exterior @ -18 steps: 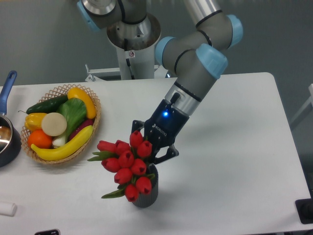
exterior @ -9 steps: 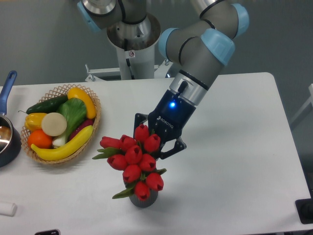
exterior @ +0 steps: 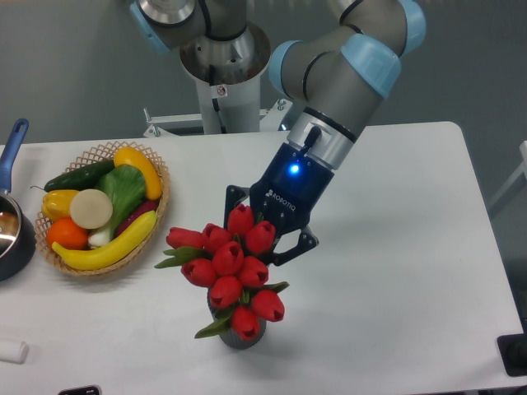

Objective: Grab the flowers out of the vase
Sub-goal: 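Lift the tulip bouquet up out of the grey vase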

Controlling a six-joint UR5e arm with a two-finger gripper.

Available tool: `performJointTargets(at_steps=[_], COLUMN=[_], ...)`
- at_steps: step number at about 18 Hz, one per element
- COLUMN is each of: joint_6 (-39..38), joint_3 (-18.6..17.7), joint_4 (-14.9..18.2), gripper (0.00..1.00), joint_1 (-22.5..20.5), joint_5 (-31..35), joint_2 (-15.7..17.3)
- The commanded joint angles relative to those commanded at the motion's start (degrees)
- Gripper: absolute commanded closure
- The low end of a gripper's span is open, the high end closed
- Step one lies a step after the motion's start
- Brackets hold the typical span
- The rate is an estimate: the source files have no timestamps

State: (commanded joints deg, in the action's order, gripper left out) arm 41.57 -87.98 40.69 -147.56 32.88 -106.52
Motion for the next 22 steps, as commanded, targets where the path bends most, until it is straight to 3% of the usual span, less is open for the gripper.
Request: performJointTargets(at_steps=[12,22], joint_6=[-2.9,-2.2], joint_3=[0.1,2.0], joint_4=[0.1,0.1], gripper=[0.67,0.67], joint_1=[-4.1,-8.8], joint_5=[-3.3,-4.9], joint_2=[2.7,2.5])
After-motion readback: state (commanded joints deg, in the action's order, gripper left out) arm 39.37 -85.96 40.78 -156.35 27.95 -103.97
